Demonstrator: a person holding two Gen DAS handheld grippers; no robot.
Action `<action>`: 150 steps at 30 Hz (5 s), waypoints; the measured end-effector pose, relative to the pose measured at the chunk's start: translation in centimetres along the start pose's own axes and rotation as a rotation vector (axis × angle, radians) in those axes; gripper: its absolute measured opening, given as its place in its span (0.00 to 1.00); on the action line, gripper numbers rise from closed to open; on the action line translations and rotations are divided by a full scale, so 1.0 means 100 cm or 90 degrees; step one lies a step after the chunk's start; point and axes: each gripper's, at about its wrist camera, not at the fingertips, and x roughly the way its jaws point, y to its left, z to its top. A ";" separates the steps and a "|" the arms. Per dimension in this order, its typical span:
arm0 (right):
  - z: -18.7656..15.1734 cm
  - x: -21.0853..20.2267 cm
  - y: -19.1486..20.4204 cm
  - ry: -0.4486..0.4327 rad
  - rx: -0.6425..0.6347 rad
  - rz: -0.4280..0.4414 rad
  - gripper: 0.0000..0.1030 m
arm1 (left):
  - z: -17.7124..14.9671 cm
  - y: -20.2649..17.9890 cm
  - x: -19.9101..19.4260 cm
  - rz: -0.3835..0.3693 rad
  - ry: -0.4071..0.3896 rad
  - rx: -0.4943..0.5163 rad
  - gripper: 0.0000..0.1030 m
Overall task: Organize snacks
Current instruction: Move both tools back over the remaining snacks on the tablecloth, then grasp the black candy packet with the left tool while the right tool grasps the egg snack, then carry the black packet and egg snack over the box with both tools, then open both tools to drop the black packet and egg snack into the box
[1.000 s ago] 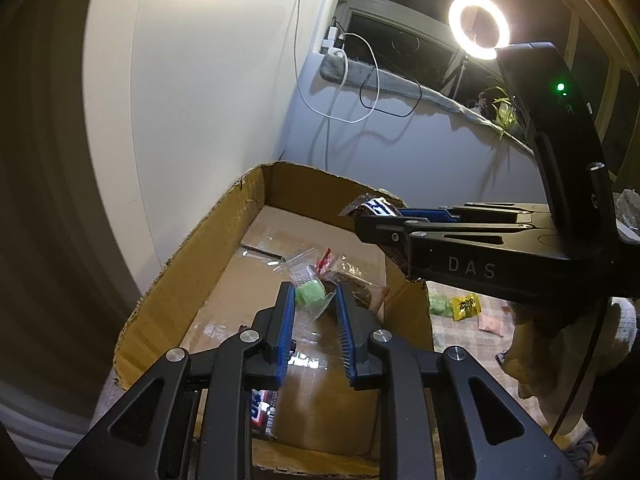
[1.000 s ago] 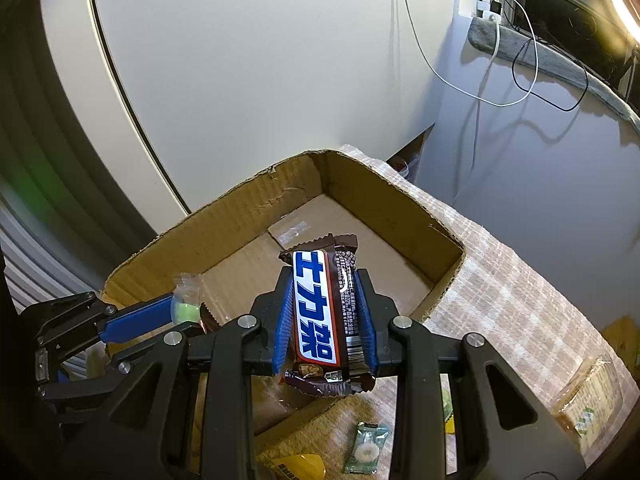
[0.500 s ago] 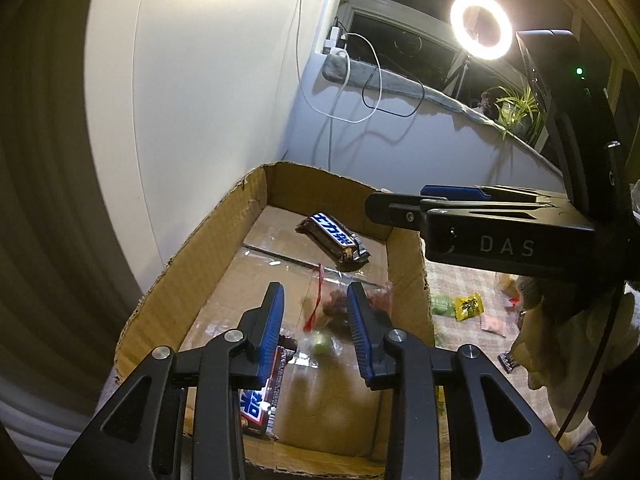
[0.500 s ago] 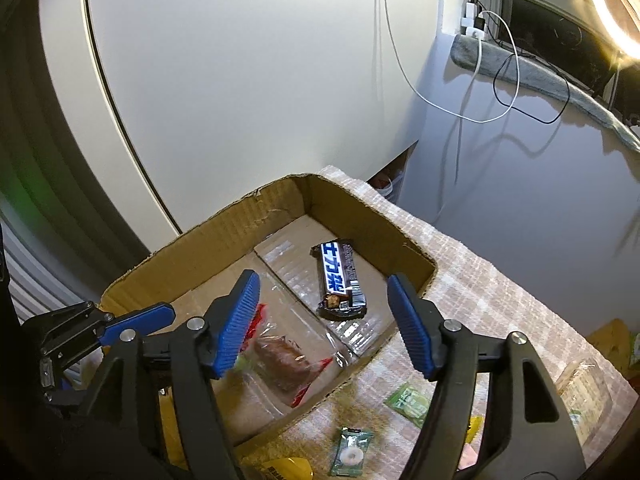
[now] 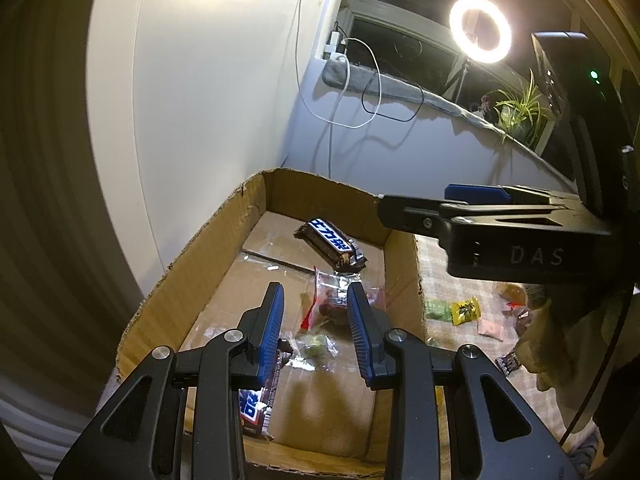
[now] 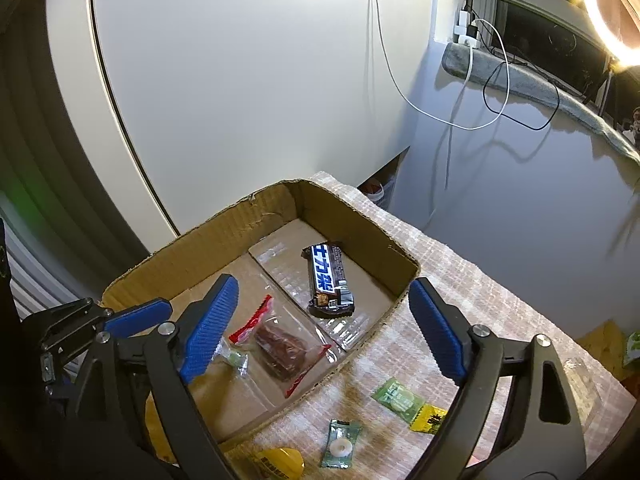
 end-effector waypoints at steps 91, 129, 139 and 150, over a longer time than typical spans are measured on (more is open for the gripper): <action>-0.223 -0.113 -0.149 0.110 0.140 -0.074 0.38 | -0.054 -0.206 0.054 -0.159 0.146 0.304 0.22; -0.049 -0.035 -0.018 0.011 -0.001 0.038 0.38 | -0.002 -0.032 -0.006 -0.048 0.006 0.105 0.22; -0.031 -0.008 0.001 0.018 -0.012 0.060 0.38 | -0.002 -0.007 -0.007 -0.014 0.002 0.090 0.22; -0.022 0.005 0.016 0.028 -0.027 0.061 0.38 | -0.002 0.004 -0.009 -0.008 0.001 0.075 0.22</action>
